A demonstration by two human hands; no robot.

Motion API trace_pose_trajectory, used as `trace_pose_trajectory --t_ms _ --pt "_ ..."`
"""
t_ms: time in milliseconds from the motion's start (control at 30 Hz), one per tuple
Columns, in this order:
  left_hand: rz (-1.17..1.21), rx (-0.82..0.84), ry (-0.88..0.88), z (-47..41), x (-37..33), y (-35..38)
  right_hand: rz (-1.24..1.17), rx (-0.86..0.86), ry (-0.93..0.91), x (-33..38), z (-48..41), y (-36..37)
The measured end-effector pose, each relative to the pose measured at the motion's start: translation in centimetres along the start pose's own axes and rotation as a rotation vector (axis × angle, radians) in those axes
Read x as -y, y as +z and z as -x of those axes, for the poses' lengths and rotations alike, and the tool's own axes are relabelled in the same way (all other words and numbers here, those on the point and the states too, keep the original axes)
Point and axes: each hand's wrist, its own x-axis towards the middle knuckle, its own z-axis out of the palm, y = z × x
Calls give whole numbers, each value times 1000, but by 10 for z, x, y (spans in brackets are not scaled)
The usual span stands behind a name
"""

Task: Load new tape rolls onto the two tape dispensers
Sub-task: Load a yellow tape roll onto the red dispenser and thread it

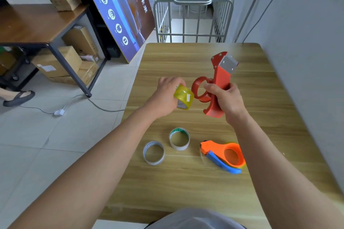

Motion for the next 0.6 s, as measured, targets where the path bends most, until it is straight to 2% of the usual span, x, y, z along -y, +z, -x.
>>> trace_pose_trajectory --t_ms 100,333,600 --pt "64 -70 13 2 3 2 -1 27 22 -2 2 1" --pt "192 -111 -56 1 7 8 -25 191 22 -4 6 5" --pt "237 -342 -219 -2 7 10 -20 285 32 -9 7 7"
